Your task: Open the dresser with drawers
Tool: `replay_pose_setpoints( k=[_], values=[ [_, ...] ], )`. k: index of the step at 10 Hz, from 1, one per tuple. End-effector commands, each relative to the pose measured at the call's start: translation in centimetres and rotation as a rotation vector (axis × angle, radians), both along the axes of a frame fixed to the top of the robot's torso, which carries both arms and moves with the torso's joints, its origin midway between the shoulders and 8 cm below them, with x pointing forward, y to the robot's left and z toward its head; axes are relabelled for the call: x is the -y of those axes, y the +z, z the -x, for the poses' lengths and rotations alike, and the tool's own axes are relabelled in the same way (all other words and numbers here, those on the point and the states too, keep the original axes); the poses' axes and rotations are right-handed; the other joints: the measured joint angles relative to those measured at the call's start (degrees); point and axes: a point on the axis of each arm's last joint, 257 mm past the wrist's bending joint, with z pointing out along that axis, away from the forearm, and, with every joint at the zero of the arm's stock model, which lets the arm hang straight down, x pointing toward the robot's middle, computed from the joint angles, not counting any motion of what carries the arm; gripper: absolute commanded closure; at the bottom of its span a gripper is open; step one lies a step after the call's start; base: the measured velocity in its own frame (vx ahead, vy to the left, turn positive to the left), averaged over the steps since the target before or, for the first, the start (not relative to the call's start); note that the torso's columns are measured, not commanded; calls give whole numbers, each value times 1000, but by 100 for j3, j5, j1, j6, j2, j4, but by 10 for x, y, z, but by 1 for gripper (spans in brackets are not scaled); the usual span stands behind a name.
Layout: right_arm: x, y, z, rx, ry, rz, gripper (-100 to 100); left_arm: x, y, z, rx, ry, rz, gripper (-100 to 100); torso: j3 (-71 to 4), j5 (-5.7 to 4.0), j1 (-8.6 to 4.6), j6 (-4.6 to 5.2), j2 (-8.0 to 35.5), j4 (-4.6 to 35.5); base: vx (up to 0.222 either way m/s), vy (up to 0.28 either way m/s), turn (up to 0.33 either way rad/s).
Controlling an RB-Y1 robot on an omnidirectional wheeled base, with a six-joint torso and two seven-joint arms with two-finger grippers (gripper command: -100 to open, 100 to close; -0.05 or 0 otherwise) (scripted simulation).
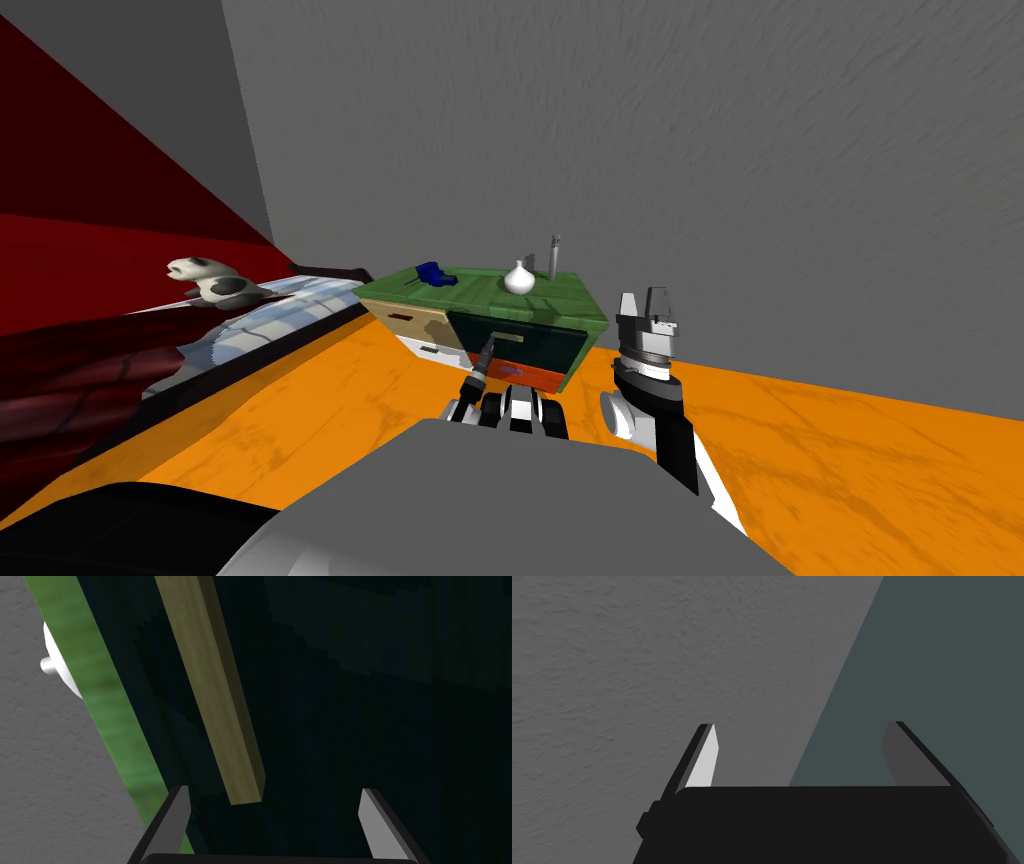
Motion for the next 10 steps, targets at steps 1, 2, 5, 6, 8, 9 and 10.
replay_pose_setpoints(
  k=[1, 2, 5, 6, 8, 9, 10],
  values=[
    [0, 0, 0, 0, 0, 0, 0, 1, 5, -6, 0, 2, 0, -100, 3, 1, 4, 0, 5, 1, 55, -5, -19],
    [0, 0, 0, 0, 0, 0, 0, 1, 8, -8, 0, 3, 0, -100, -4, 1, 1, 0, -9, -1, 84, -11, -18],
    [0, 0, 0, 0, 0, 0, 0, 2, 5, -4, 4, 1, 2, 100, 13, 2, -1, -1, 19, -4, -10, 2, 8],
    [0, 0, 0, 0, 0, 0, 0, 4, 11, -4, 14, -4, 5, 100, -1, 13, 9, -1, -20, -36, -127, 0, 19],
    [0, 0, 0, 0, 0, 0, 0, 4, 9, -2, -1, -5, 2, 100, 0, 13, 6, 4, -10, -34, -205, 25, 15],
    [0, 0, 0, 0, 0, 0, 0, 4, 8, 0, -8, -6, 0, 100, -2, 12, 7, 2, -14, -33, -198, 26, 3],
    [0, 0, 0, 0, 0, 0, 0, 5, 17, -4, 20, -8, 6, 100, -14, 10, 4, -1, -36, -37, -91, 7, 1]
  ],
)
